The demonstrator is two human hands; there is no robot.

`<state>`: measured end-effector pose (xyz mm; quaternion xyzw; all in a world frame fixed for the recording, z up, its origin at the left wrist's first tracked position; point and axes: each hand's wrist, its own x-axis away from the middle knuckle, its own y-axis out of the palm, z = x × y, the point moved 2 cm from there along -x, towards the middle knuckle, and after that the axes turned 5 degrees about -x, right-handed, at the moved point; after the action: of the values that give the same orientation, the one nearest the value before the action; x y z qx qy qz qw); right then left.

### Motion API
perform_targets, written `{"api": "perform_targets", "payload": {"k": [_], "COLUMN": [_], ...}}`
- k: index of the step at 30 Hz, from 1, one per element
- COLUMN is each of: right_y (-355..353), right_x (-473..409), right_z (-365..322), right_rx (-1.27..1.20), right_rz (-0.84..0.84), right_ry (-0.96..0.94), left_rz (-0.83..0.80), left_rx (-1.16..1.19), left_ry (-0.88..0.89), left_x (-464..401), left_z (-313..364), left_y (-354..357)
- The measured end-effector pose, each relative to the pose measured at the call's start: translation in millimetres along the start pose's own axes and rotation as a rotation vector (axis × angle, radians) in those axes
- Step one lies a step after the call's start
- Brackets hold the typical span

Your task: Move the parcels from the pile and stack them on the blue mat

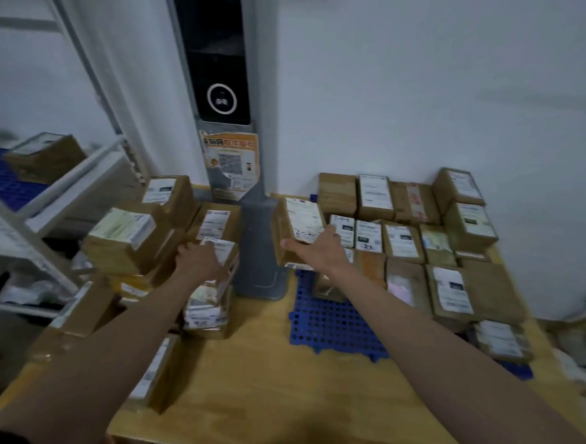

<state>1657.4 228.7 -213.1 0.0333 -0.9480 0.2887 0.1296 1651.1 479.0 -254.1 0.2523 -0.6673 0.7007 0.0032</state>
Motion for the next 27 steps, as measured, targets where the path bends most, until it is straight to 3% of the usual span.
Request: {"api": "perform_targets", "payload": {"k": [10,27], "right_y": [-59.9,-213.1], "right_x": [-12.9,-83.6], "right_z": [35.2,162.8], "right_rx": [0.055,0.054], "right_rz": [0.007,0.105], "right_ry": [0.041,0.166], "left_rz": [0.095,0.053], "left_rx": [0.098,0.301], "left_ry": [0.103,0.304], "left_x": [3.5,23.6], "left_z": [81.9,335.1], "left_y": [-28.5,-25.9]}}
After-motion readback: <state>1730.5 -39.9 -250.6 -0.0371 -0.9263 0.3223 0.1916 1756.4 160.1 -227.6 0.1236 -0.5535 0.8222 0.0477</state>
